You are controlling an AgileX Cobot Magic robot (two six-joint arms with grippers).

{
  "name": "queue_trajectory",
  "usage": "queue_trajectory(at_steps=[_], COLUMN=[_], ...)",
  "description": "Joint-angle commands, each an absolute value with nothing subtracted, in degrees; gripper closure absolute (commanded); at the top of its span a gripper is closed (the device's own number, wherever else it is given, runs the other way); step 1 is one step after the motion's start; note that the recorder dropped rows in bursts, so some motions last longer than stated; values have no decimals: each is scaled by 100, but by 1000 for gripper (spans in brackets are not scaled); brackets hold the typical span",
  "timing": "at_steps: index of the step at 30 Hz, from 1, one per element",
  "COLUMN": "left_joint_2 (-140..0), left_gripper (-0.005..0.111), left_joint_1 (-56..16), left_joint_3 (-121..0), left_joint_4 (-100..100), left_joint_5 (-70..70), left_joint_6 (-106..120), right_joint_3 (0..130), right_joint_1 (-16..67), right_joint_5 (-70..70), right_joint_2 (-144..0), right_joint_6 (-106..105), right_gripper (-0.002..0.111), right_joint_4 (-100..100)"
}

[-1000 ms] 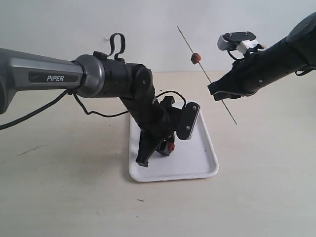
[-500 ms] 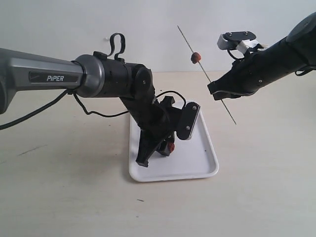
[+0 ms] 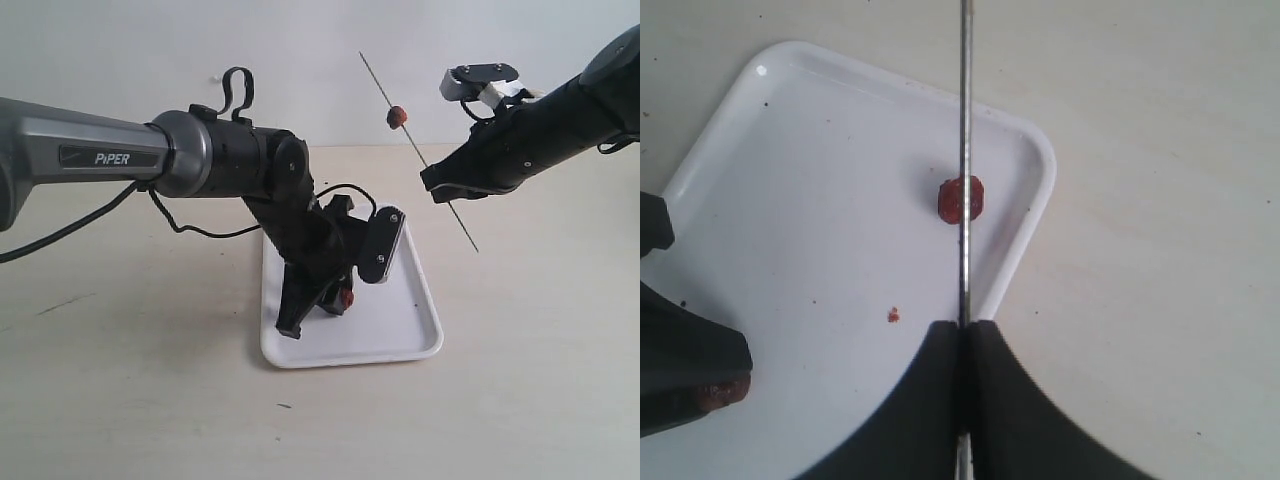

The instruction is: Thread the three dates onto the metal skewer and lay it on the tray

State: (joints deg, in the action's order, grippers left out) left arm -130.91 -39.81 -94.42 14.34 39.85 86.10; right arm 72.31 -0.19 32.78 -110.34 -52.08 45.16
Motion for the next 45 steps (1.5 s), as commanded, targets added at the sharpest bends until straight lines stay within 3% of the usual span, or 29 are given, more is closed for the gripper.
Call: queue_trajectory(at_steps=[1,13,23,28,45], left_joint_2=[-13008,-12048,-11754,-11754,-12073], left_gripper=[75,79,79,79,79], left_joint_1=[-4008,-3559,-1432,-940,-851], left_joint_3=[-9415,-9415,-9415,-9415,-9415], left_joint_4=[1428,2736,8170,9184,9995], left_joint_5=[4070,4260,5868,5844,4775], left_joint_6=[8154,7426,6943,5607,4574], right_joint_3=[7235,7235,7235,7235,7235], right_joint_1=[-45,-45,-34,-34,-34], right_joint_5=[3279,3337,4414,5161,6676], right_joint_2=[-10985,-10985,-10994,-10998,-11494], right_joint_6=[-5227,-5238,-5296,-6172,-7968], right_gripper=[108,108,108,108,108], right_joint_4=[4546,4555,4574,5362,7126])
